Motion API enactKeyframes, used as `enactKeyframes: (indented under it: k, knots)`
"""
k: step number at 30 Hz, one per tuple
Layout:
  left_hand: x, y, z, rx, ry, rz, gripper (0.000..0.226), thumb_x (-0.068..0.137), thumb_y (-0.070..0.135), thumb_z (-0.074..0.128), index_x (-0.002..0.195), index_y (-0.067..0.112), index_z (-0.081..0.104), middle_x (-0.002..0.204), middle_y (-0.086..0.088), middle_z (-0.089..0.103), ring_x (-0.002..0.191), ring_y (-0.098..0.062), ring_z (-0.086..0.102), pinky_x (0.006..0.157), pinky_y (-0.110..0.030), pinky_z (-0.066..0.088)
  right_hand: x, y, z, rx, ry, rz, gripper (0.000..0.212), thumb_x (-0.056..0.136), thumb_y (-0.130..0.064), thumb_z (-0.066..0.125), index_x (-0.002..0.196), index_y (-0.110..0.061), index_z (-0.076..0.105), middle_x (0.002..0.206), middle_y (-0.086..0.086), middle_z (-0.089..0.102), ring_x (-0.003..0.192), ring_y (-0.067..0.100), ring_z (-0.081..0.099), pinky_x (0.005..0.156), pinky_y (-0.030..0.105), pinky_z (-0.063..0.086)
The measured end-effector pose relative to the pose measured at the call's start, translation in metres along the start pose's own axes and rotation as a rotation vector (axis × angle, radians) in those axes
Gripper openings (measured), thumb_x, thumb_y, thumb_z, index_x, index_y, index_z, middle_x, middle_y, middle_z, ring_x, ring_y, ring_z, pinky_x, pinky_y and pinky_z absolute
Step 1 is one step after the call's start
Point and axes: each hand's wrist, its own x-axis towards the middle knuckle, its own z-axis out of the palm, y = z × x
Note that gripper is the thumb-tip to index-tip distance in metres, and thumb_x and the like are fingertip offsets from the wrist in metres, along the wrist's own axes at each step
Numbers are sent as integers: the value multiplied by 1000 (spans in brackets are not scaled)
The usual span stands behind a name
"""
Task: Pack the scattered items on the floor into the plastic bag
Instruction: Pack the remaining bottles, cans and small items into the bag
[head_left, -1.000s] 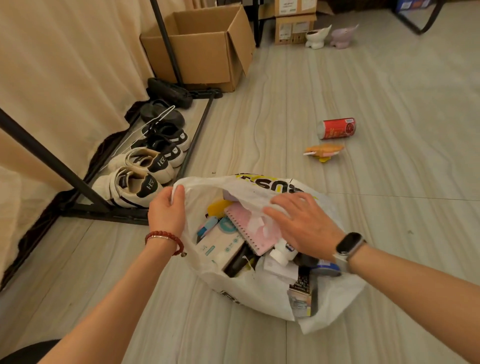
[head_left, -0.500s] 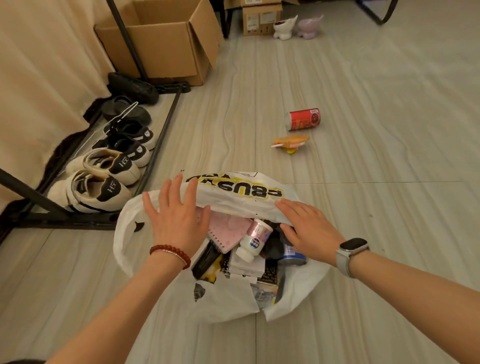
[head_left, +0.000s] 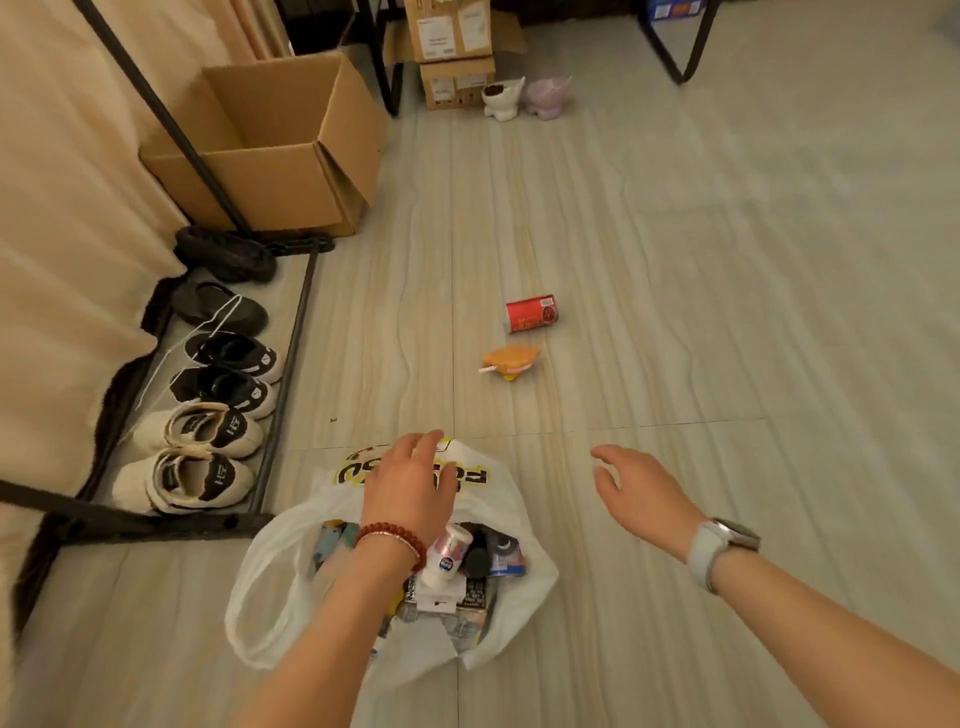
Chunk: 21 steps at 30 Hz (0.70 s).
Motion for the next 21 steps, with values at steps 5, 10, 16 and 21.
enactKeyframes:
  k: [5,10,16,21]
  knots:
    - [-101,78,-83,-156,-21,-162,43,88,22,52,130,15,46,132,-8,50,119,-28,48,101,-46,37,-135,-25,-96,373,72,305,35,94,-16,43,127,-10,49,133,9,52,126,23,44,106,31,31]
    - [-176,153,-172,-77,-145,-219,41,88,24,54,127,12,50,128,-11,52,119,-29,46,100,-45,39,-252,-57,-213,353,7,388,35,93,-14,45,127,-9,50,132,10,53,126,25,44,107,35,32]
    - [-171,213,-244,-71,-149,-226,41,89,24,51,128,13,47,131,-12,49,120,-31,45,99,-48,38,-280,-76,-318,217,-16,336,36,92,-16,47,127,-7,50,131,12,54,124,27,46,106,36,34]
    - [-113,244,-266,-111,-99,-225,42,90,23,49,131,11,45,133,-13,47,123,-31,42,102,-47,34,-217,-94,-364,198,-44,305,39,94,-20,43,131,-9,45,135,11,49,128,25,41,109,37,32]
